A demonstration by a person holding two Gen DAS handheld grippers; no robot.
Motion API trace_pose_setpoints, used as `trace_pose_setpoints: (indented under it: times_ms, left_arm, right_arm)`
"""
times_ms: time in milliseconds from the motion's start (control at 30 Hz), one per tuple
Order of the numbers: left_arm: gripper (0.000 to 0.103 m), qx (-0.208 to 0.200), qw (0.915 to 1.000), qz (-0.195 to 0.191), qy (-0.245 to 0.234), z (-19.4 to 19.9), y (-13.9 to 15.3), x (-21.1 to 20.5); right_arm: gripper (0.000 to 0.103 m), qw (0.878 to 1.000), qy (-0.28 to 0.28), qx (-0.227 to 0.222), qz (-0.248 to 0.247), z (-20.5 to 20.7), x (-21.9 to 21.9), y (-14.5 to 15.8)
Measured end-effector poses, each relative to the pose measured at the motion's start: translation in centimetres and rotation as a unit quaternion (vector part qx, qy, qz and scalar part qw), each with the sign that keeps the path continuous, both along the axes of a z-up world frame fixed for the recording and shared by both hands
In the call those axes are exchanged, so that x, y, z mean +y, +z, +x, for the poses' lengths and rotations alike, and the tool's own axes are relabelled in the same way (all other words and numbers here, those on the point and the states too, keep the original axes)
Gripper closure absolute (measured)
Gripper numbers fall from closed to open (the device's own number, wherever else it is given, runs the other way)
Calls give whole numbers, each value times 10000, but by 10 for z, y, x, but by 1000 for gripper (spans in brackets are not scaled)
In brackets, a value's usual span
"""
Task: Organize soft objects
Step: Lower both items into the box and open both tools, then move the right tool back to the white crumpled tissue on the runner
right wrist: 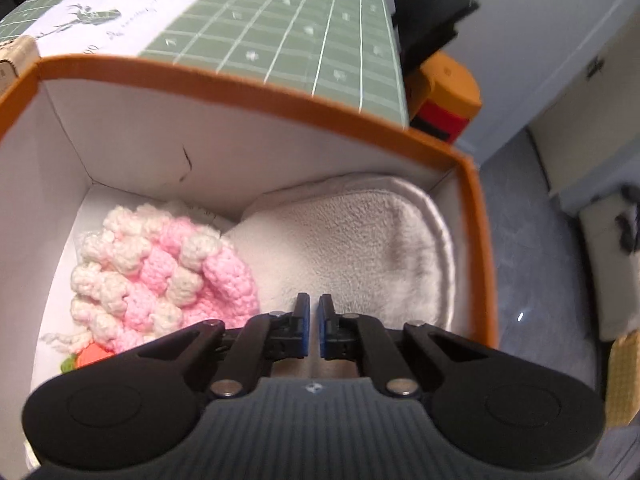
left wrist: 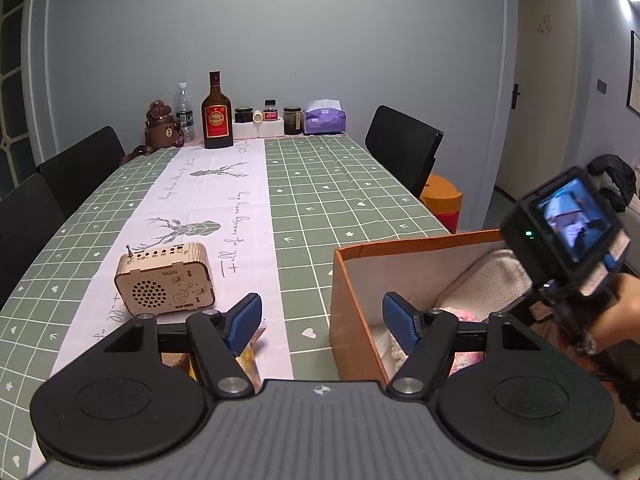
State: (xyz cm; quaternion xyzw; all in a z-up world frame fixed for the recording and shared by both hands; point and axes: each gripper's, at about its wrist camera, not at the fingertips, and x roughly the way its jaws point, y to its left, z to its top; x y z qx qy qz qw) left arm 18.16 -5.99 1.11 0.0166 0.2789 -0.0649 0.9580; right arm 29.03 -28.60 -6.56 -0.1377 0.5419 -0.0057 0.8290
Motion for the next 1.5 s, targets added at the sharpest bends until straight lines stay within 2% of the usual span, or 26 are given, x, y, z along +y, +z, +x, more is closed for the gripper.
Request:
trace_pose_setpoints:
  times_ms: [233,333,467,533,600,800,933,1000,1167,1300,1400,1500]
  left_arm:
    - [21,-37,10000,-58,32,0,1,8]
    - [21,26,9999,-101,69,1,-2,10]
    - [21,46,9999,-158,10,-3,-1,14]
    - [21,27,9999,-126,-9,-4,0,16]
    - [21,14,9999,-95,32,-6,0,18]
    - [21,21,9999,-103,48,-18,5,30]
    - [19,52,9998,-63,167,-29,7,41]
    - [19,118,9995,-119,251,-34,7,50]
    - [19,196,9984,-202,480,-49,6,77]
    - [19,226,9970,-204,705,-62,4,101]
    - [19,267,9946,-279,966,-71,0,124]
    - [19,349,9908,-421,1234,-81,-6,149]
  right_arm:
    - [103,9942,-72,299,1033,4,-9,-5]
    - [103,9937,-166,322,1061,6,-7,-5]
    - [97,9944,-246,322,976,2,-4,3]
    - [90,9950,-187,174,961,-4,-3,20]
    - [72,9948,-109,-104,1004,-19,-1,42]
    - [71,9882,24,-821,1297,-64,3,97]
    - [70,9816,240,-1171,1490,-98,17,120]
    - [66,9783,403,-1317,1549,-116,30,127]
    - [63,9721,858,-1365,1704,-137,67,133]
    - [52,9668,1243,-1308,1812,-149,100,129]
    - [35,9649,1428,-1176,1866,-155,125,120]
    - [33,9659,1498,-1003,1860,-159,150,107]
